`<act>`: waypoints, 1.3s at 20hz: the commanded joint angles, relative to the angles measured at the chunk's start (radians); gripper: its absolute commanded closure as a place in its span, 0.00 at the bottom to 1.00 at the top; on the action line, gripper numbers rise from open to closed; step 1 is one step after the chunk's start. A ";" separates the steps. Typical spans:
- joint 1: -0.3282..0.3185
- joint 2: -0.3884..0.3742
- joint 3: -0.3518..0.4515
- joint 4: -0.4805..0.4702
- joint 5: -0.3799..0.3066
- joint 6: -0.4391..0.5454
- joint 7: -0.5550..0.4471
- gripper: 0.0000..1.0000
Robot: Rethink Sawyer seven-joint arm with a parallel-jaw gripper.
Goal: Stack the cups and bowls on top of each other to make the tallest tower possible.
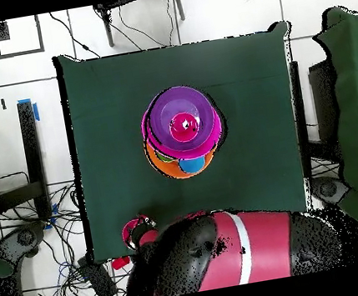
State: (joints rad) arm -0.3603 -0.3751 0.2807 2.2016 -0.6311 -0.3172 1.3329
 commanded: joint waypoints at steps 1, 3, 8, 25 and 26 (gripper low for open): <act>0.045 -0.021 0.069 -0.099 0.031 -0.046 0.183 0.00; 0.050 -0.022 0.066 -0.104 0.025 -0.048 0.195 0.00; 0.063 -0.025 0.075 -0.119 0.021 -0.068 0.226 0.00; 0.115 0.049 -0.050 -0.229 0.043 -0.061 0.253 0.00; 0.121 0.044 -0.053 -0.232 0.032 -0.070 0.247 1.00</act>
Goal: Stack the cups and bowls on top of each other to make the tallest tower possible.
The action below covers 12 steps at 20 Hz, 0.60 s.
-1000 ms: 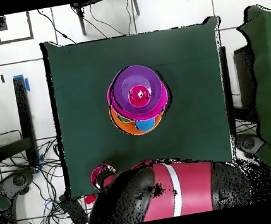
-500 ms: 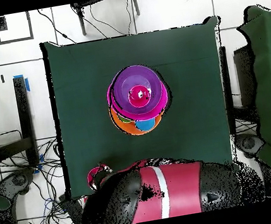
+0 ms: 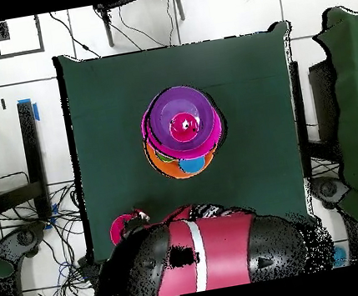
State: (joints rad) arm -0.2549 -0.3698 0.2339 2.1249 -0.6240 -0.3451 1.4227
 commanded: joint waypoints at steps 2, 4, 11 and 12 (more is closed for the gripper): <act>0.021 0.019 -0.010 -0.148 0.046 -0.022 0.165 1.00; 0.026 -0.001 -0.013 -0.140 0.067 -0.002 0.172 1.00; -0.010 -0.036 0.017 -0.072 0.087 0.145 0.205 1.00; -0.017 -0.030 0.026 -0.069 0.085 0.151 0.213 1.00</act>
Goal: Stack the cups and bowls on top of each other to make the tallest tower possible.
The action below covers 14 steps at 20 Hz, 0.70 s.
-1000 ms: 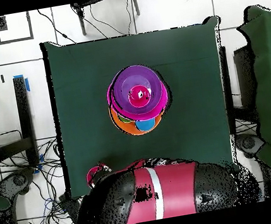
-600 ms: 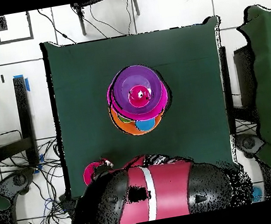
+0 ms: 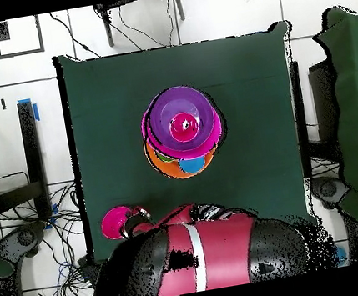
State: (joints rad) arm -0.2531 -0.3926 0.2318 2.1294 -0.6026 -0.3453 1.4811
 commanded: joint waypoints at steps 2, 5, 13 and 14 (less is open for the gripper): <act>-0.031 -0.018 0.058 -0.063 0.064 0.176 0.166 1.00; -0.043 -0.042 0.091 -0.045 0.058 0.190 0.179 1.00; -0.050 -0.172 0.190 0.009 0.062 0.151 0.245 1.00; -0.049 -0.189 0.202 0.017 0.066 0.146 0.255 1.00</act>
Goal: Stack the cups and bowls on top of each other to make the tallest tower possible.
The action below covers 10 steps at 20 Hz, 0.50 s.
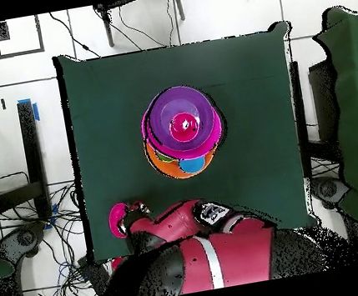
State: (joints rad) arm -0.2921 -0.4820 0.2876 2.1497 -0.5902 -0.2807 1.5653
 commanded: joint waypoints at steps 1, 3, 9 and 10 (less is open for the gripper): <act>-0.007 -0.114 0.151 0.002 0.058 0.078 0.179 1.00; -0.009 -0.147 0.179 0.015 0.064 0.070 0.195 1.00; 0.025 -0.188 0.163 -0.006 0.103 -0.002 0.244 1.00; 0.047 -0.197 0.132 -0.015 0.136 -0.045 0.267 1.00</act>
State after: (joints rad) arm -0.2894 -0.6228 0.3851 2.1622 -0.5345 -0.2892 1.6257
